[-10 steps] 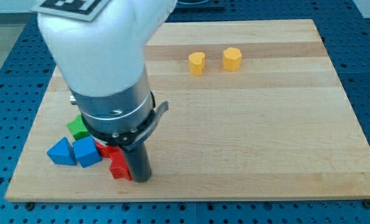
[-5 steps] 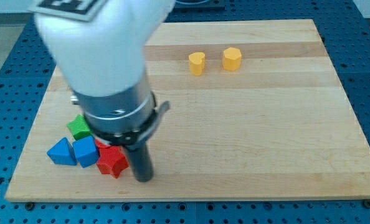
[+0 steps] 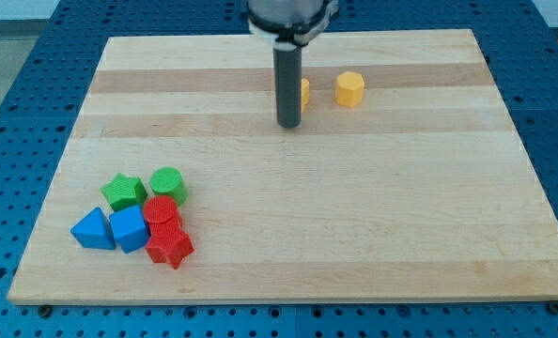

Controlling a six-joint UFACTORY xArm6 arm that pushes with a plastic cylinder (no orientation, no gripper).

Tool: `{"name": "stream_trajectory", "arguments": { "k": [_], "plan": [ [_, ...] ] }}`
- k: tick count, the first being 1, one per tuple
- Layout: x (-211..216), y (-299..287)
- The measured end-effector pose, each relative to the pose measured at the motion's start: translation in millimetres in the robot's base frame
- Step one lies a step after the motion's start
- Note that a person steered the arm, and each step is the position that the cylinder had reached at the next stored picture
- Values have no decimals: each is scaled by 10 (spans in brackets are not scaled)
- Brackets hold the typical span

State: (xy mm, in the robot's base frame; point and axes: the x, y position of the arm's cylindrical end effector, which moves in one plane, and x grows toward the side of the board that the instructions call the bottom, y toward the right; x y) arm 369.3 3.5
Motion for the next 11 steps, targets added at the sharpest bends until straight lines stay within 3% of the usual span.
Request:
{"name": "stream_trajectory", "arguments": {
  "k": [2,8,10,11],
  "plan": [
    [-517,476],
    [43,1213],
    [-392,1581],
    [-406,1736]
  ]
}}
